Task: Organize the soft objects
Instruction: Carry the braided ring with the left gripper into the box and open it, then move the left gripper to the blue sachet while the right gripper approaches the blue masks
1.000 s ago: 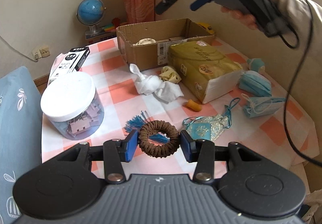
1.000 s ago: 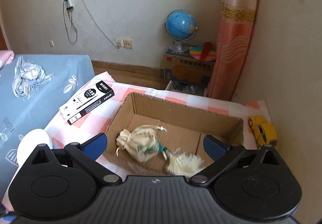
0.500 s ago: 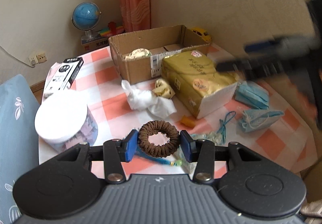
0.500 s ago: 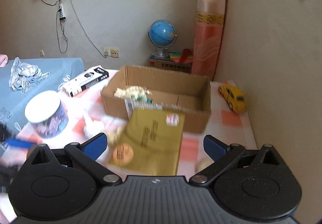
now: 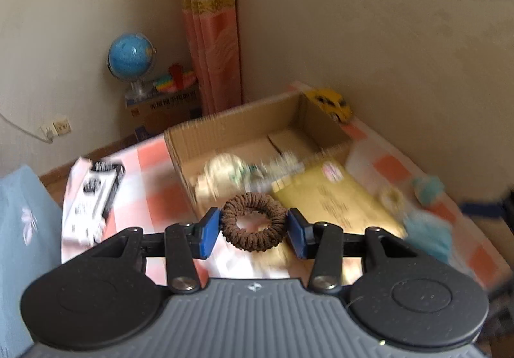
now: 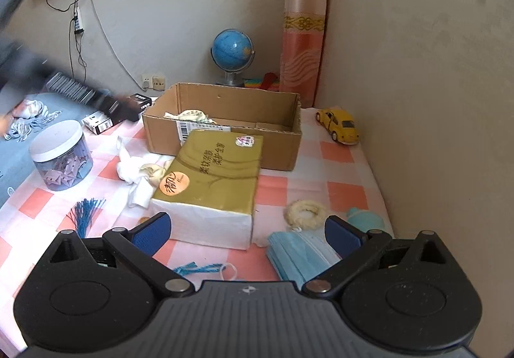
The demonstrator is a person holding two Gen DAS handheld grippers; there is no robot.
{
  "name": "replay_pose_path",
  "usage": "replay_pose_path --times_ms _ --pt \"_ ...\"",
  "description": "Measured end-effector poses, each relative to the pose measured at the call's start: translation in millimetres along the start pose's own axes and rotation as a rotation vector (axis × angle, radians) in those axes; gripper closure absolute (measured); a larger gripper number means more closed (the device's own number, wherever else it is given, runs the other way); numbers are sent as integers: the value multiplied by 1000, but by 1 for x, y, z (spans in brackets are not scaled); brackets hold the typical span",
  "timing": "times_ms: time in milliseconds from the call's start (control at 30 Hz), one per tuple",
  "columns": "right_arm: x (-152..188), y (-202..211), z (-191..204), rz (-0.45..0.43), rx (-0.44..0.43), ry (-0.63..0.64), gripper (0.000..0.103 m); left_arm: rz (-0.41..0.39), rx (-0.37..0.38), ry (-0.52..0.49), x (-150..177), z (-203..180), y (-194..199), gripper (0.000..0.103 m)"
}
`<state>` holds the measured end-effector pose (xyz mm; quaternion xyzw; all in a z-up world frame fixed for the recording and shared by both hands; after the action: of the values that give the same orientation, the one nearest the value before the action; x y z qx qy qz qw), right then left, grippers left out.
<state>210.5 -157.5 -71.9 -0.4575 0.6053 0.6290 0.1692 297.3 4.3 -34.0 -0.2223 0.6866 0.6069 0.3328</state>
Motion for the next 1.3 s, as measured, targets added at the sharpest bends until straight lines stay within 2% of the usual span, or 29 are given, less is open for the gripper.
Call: replay_pose_path --times_ms 167,400,433,467,533,600,667,967,1200,1300 --pt "7 0 -7 8 -5 -23 0 -4 -36 1 -40 6 -38 58" --pt "11 -1 -17 14 3 -30 0 12 -101 21 -65 23 -88 57" --pt "11 -1 -18 14 1 -33 0 7 -113 21 -67 25 -93 49" --pt "12 -2 -19 18 0 -37 0 6 -128 22 -69 27 -96 36" --pt "13 -2 -20 22 3 -37 0 -8 -147 30 -70 30 -97 24" --pt "15 -2 -19 26 3 -31 0 -17 -142 31 -68 28 -93 21" --pt "16 -1 -18 30 4 -25 0 -20 -125 24 -60 25 -84 16" --pt "23 9 -3 36 -9 18 0 -17 -106 -17 -11 8 -24 10" --pt "47 8 2 87 -7 29 0 10 -107 40 45 -1 11 8" --pt "57 3 0 115 4 20 0 29 -83 71 65 -7 15 6"
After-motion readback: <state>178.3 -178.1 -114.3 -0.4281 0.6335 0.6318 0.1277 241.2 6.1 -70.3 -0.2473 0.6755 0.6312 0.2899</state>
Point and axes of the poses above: each gripper's, at about its wrist camera, not at the fingertips, and y roughly against the way its jaws point, z to its left, x to its underside, the point moved 10 cm from there along -y, roughly the way its jaws point, and after that the axes turned 7 degrees about y, right-handed, at the moved point
